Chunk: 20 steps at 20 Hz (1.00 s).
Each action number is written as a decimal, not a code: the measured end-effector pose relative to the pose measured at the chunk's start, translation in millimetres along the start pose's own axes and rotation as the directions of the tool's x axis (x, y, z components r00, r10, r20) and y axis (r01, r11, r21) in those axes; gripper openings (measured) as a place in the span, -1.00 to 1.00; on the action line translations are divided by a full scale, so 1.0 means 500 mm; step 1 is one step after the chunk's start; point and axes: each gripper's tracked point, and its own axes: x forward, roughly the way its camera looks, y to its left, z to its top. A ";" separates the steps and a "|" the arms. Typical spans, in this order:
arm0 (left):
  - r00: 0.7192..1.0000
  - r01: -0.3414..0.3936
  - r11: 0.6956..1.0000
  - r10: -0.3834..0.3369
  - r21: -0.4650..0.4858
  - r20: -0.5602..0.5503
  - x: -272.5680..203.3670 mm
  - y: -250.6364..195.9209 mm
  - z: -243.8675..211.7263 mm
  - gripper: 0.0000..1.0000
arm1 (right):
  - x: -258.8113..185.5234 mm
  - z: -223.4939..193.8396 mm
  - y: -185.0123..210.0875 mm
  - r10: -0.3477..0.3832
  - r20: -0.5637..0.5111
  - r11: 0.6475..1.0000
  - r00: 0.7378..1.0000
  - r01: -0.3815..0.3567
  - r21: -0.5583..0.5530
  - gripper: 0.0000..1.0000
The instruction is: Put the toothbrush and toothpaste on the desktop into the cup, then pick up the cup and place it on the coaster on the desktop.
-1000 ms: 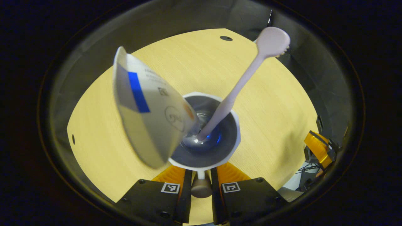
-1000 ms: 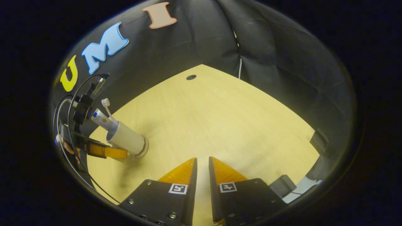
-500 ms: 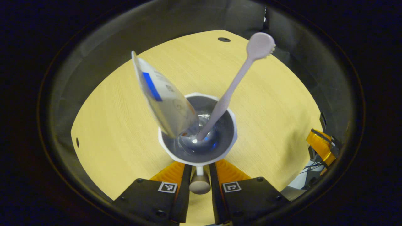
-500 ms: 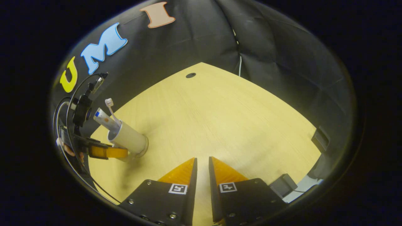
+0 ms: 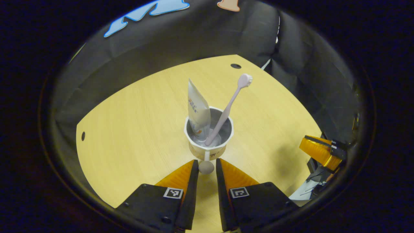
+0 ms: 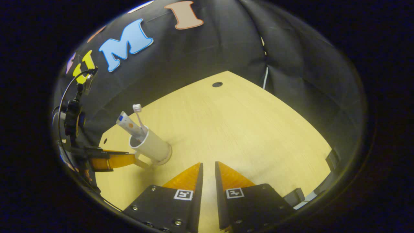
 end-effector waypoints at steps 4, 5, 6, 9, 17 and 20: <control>0.987 -0.022 0.998 0.030 -0.051 0.160 -0.095 0.015 0.009 -0.24 | -0.036 0.073 0.067 0.062 0.078 0.994 0.995 -0.054 -0.099 -0.55; 0.979 -0.025 0.997 0.038 -0.067 0.201 -0.122 0.020 0.013 -0.26 | -0.047 0.094 0.082 0.076 0.104 0.991 0.992 -0.063 -0.122 -0.55; 0.969 -0.030 0.996 0.051 -0.088 0.244 -0.151 0.033 0.018 -0.25 | -0.058 0.119 0.099 0.090 0.133 0.987 0.987 -0.071 -0.146 -0.55; 0.921 -0.056 0.986 0.112 -0.157 0.373 -0.231 0.075 0.032 -0.24 | -0.111 0.194 0.147 0.137 0.225 0.975 0.965 -0.091 -0.200 -0.55; 0.688 -0.160 0.941 0.322 -0.297 0.650 -0.356 0.173 -0.026 -0.26 | -0.264 0.372 0.276 0.265 0.466 0.947 0.844 -0.137 -0.292 -0.55; 0.581 -0.195 0.919 0.389 -0.342 0.715 -0.386 0.185 -0.050 -0.26 | -0.320 0.423 0.316 0.303 0.541 0.937 0.785 -0.141 -0.320 -0.55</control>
